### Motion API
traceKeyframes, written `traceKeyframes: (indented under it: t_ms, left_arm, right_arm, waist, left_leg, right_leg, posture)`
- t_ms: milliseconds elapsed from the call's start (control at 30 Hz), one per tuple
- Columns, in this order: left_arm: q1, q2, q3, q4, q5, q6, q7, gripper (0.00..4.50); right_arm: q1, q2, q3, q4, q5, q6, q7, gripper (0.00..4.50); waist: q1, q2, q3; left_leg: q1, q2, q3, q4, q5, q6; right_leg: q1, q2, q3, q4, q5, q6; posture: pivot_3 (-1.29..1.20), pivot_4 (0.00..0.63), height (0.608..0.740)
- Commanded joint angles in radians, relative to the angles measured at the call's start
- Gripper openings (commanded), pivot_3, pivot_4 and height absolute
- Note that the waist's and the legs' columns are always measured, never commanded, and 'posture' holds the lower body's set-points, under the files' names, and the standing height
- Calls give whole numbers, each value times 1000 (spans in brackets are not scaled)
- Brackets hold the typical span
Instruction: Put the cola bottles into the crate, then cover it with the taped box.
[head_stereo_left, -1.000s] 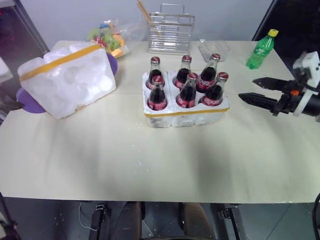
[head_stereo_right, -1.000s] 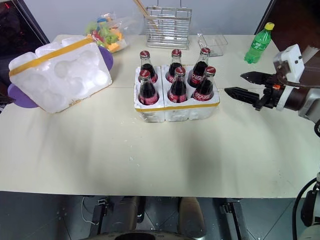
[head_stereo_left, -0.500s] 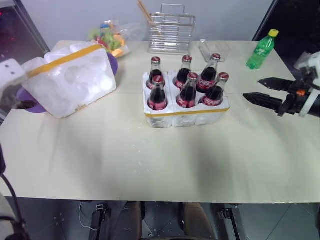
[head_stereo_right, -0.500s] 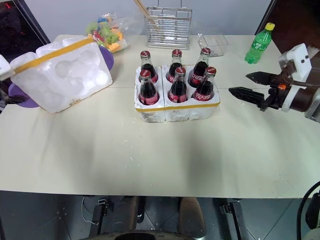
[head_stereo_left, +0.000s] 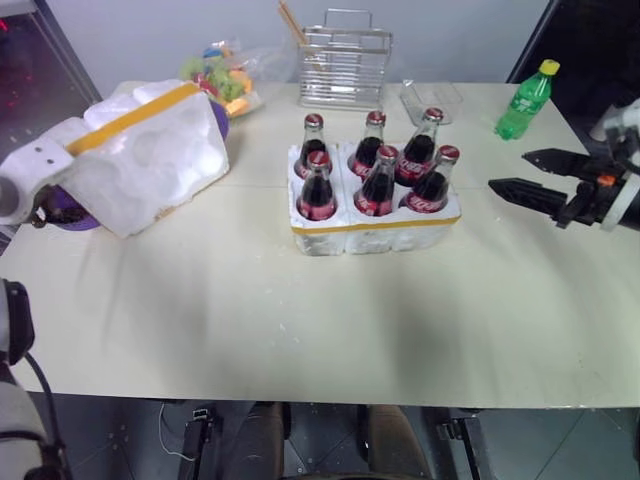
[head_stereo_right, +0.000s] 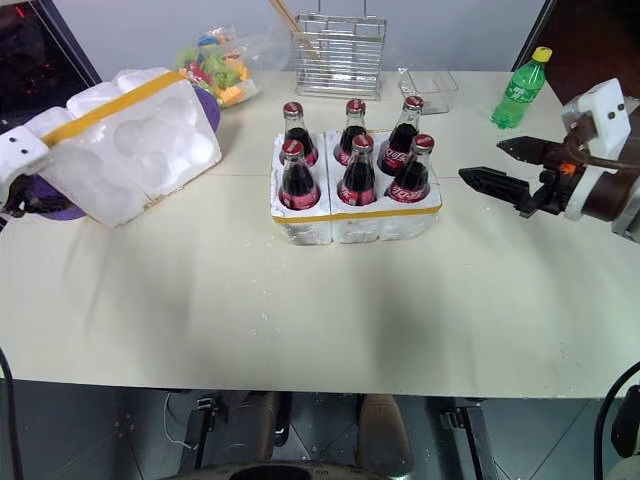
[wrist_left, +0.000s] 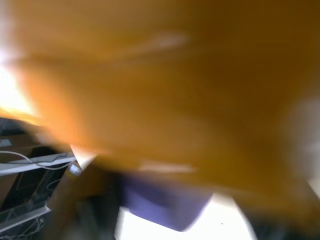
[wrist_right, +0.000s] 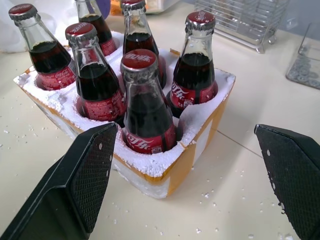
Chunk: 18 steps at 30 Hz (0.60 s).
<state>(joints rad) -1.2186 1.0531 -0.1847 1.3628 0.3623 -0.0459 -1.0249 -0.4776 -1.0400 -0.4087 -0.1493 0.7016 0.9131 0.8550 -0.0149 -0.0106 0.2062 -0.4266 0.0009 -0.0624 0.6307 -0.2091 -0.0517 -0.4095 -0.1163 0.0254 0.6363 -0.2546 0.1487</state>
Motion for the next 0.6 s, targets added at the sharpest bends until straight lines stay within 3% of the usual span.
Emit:
traceKeyframes:
  t_ms: [33,67,133,600]
  left_arm:
    - [-9,8,-3,-1,17,10,-37,1148]
    - [-10,10,-3,-2,20,9,-41,725]
    - [-21,13,-2,-3,23,16,-50,391]
    - [-103,36,59,-27,-23,-45,-72,388]
  right_arm:
    - [3,-4,-45,-42,22,4,-14,4500]
    - [7,-3,-45,-46,25,4,-18,4500]
    - [15,-2,-48,-53,32,5,-23,4500]
    - [41,-63,-80,-59,68,22,21,4500]
  waist:
    - [2,0,0]
    - [3,0,0]
    - [1,0,0]
    - [0,-2,0]
  left_leg:
    - [0,0,0,0,0,0]
    - [1,0,0,0,0,0]
    - [1,0,0,1,0,0]
    - [0,0,-1,2,0,0]
  right_leg:
    - [0,0,0,0,0,0]
    - [1,0,0,0,0,0]
    - [1,0,0,2,0,0]
    - [-1,0,0,6,0,0]
  posture:
    - [0,150,739]
    - [0,150,739]
    - [0,150,739]
    - [0,150,739]
